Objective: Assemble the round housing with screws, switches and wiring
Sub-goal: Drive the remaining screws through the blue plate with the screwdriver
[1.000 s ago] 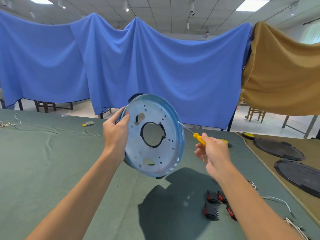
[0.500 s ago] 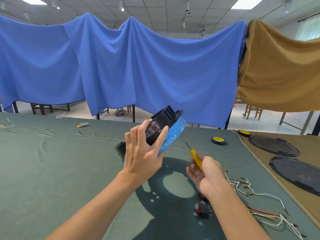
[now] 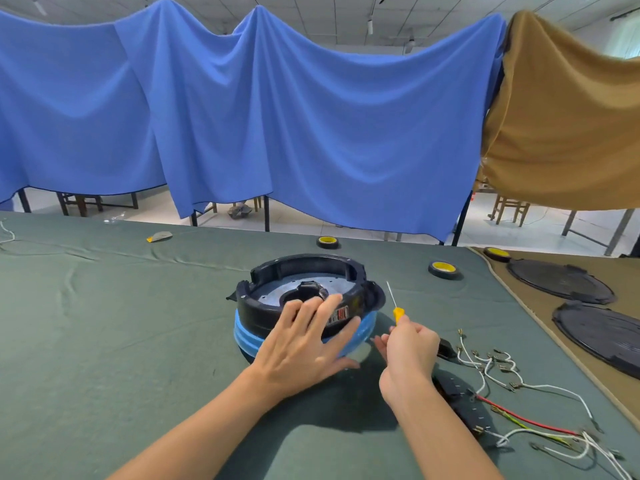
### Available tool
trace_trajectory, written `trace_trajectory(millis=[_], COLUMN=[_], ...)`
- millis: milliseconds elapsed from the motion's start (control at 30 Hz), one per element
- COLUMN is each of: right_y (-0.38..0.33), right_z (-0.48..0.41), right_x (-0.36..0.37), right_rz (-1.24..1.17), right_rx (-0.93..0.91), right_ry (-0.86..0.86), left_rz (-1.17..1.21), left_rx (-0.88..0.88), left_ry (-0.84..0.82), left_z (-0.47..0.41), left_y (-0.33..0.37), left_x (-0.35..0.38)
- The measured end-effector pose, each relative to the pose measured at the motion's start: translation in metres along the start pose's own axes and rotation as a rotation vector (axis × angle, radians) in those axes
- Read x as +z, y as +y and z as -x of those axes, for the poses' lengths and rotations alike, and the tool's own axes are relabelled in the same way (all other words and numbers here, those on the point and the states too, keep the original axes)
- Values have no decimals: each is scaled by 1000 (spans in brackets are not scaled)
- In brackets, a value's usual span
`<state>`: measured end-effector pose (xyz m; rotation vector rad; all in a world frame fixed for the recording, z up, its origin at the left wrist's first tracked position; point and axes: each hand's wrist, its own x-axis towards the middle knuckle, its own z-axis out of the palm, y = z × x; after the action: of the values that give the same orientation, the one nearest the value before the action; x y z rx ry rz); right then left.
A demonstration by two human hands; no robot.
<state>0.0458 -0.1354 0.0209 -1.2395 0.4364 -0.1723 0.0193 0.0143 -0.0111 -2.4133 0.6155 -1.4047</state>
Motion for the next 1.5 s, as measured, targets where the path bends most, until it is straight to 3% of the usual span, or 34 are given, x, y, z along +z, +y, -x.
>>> trace_trajectory(millis=[167,433,700,900,1000,1167,1333,1500], right_y=[13,22,22,17,19,21,19,25], right_z=[-5,2,7,8,5,8,8,5], right_x=[6,7,-10,-17,-19,-20,-20,-18], right_rz=[113,225,926,1244,1358,1424,1315,1238], right_rx=[-103,-212,-730,-814,-776,-838,-910,-917], right_ry=[63,12,-41,-30,-130,-286,-368,-460], left_rz=[78,135,194,203,192,194,421,403], left_rx=[29,-9,-86,-147,-208,-276,-448,-575], left_ry=[-20,-22,-69,-79,-66,-73,-79,-153], left_z=[4,8,14,15,16,18,16,19], left_y=[1,-1,0,1,0,-5,-12,-17], left_x=[5,9,6,3,3,0,1,1])
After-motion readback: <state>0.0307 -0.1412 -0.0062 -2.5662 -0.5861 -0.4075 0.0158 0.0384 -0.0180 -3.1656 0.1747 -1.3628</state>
